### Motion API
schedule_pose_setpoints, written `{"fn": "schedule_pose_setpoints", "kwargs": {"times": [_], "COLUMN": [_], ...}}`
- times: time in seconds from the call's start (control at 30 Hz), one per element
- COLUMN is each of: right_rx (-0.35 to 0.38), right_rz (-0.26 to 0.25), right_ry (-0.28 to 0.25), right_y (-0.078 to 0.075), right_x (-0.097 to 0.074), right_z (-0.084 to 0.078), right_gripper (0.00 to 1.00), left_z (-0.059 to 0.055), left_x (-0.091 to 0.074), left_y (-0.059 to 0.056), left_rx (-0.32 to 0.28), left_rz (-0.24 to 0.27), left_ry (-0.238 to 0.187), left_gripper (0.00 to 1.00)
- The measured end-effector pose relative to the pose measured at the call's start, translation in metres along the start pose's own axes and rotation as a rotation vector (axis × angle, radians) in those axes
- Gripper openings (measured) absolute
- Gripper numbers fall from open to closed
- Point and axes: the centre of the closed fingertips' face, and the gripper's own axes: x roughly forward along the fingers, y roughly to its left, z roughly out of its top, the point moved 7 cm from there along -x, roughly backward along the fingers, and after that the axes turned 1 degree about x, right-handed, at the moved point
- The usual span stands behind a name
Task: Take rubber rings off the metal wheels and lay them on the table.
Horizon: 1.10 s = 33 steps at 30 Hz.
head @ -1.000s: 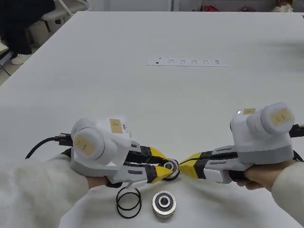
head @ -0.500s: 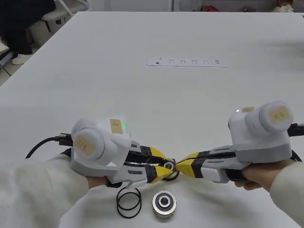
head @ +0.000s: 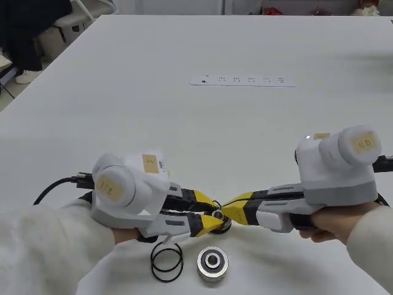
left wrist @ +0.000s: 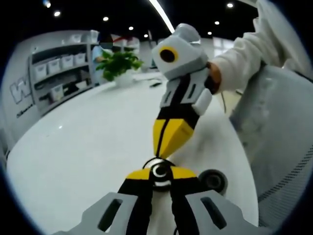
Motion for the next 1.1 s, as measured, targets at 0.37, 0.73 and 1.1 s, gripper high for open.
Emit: {"fn": "schedule_pose_setpoints", "kwargs": {"times": [0.37,0.73,1.1], "right_rx": [0.012,0.024,0.059], "right_rz": [-0.015,-0.017,-0.032], "right_ry": [0.021,0.018,-0.026], "right_y": [-0.001,0.003,0.003], "right_x": [0.001,-0.002,-0.013], "right_z": [-0.006,-0.005,0.003], "right_gripper": [0.0,0.0,0.0], "left_z": [0.001,0.007,0.02], "left_x": [-0.001,-0.017,-0.052], "left_y": [0.0,-0.003,0.008], "left_rx": [0.006,0.03,0.028], "left_rz": [-0.001,-0.033,0.012], "left_ry": [0.027,0.038,0.002], "left_gripper": [0.14,0.21,0.4]}}
